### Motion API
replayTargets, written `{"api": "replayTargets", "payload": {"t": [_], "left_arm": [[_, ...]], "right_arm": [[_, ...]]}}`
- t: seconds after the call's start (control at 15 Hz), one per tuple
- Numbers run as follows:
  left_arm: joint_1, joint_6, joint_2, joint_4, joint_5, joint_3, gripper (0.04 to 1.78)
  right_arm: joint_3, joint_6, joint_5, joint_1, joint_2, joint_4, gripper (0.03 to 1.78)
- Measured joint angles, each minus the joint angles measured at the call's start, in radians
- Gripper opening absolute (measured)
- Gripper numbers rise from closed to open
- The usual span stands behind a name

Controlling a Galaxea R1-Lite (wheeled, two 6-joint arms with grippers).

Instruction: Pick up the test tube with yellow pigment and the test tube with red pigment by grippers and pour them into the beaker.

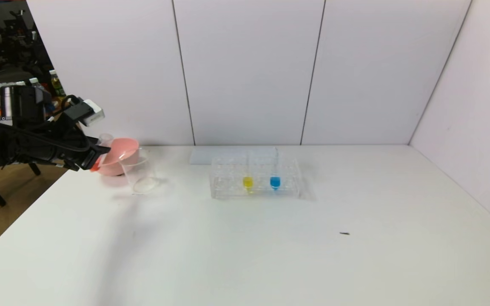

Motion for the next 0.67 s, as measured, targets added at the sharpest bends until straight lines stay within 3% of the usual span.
{"api": "replayTargets", "payload": {"t": [0.2, 0.4, 0.67], "left_arm": [[0.0, 0.025, 0.0, 0.043, 0.001, -0.018, 0.44], [0.001, 0.061, -0.003, 0.175, 0.002, -0.062, 0.44], [0.0, 0.106, -0.004, 0.218, 0.008, -0.094, 0.44]], "right_arm": [[0.0, 0.0, 0.0, 0.0, 0.0, 0.0, 1.7], [0.0, 0.0, 0.0, 0.0, 0.0, 0.0, 1.7], [0.0, 0.0, 0.0, 0.0, 0.0, 0.0, 1.7]]}}
